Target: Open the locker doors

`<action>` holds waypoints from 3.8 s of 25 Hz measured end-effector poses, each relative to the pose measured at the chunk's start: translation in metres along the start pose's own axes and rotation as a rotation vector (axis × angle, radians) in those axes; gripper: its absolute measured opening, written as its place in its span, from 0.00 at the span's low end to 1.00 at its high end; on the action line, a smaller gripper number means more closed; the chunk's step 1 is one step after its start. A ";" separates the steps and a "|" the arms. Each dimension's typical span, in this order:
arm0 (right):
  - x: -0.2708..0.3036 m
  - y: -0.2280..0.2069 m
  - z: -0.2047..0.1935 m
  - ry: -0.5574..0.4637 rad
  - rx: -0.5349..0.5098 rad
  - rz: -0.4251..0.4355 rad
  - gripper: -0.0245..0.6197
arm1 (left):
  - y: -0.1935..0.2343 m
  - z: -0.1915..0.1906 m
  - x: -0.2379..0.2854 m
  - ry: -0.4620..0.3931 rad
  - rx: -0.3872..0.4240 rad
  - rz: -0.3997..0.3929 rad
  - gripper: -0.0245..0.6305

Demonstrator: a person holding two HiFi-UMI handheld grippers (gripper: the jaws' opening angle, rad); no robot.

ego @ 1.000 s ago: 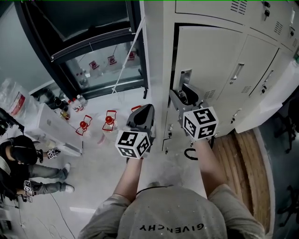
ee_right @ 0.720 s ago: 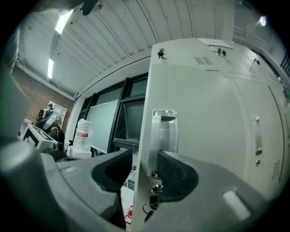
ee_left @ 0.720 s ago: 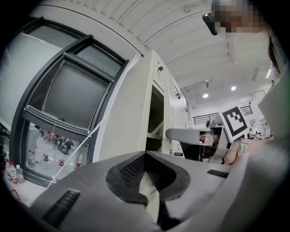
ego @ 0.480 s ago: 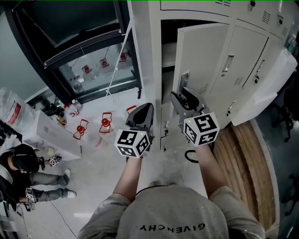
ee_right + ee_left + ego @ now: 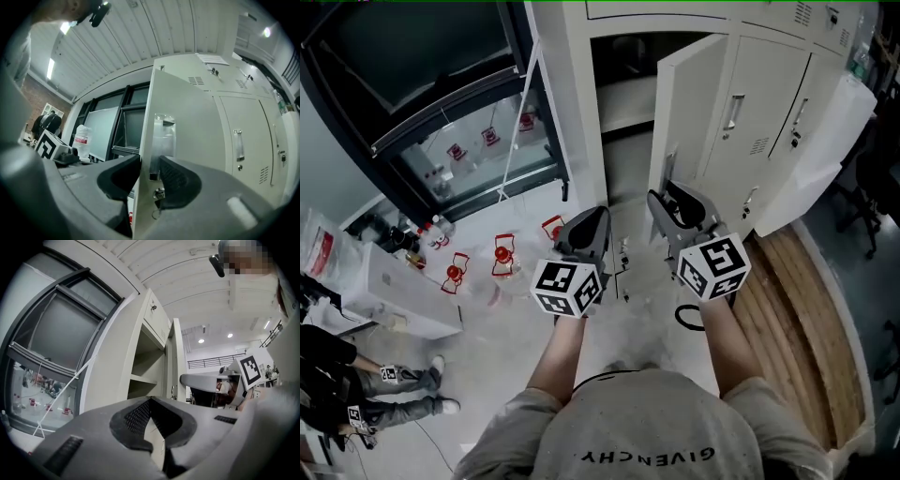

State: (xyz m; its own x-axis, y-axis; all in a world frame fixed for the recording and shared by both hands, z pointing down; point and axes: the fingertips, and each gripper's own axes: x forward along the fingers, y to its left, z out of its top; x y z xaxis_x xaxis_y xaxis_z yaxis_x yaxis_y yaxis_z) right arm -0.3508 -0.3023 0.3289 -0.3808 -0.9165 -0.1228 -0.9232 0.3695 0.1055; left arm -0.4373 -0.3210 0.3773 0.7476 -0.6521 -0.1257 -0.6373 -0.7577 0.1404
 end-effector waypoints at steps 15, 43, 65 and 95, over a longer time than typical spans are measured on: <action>-0.060 -0.022 0.006 -0.077 -0.021 -0.148 0.25 | -0.036 -0.015 0.013 0.019 -0.023 -0.181 0.04; -0.185 -0.163 0.006 -0.085 0.040 -0.102 0.15 | -0.191 -0.049 0.084 0.025 -0.003 -0.133 0.04; -0.199 -0.261 -0.005 -0.043 0.087 -0.038 0.13 | -0.315 -0.091 0.142 0.044 0.015 -0.093 0.04; -0.208 -0.478 -0.066 0.056 0.104 -0.047 0.17 | -0.416 -0.112 0.344 -0.041 0.011 -0.173 0.04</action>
State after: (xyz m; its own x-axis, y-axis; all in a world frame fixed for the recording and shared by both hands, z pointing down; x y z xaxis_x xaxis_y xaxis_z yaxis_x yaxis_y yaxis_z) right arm 0.1730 -0.2979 0.3688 -0.3364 -0.9391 -0.0696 -0.9414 0.3374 -0.0022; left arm 0.1053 -0.2275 0.3856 0.8383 -0.5119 -0.1873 -0.5016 -0.8590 0.1027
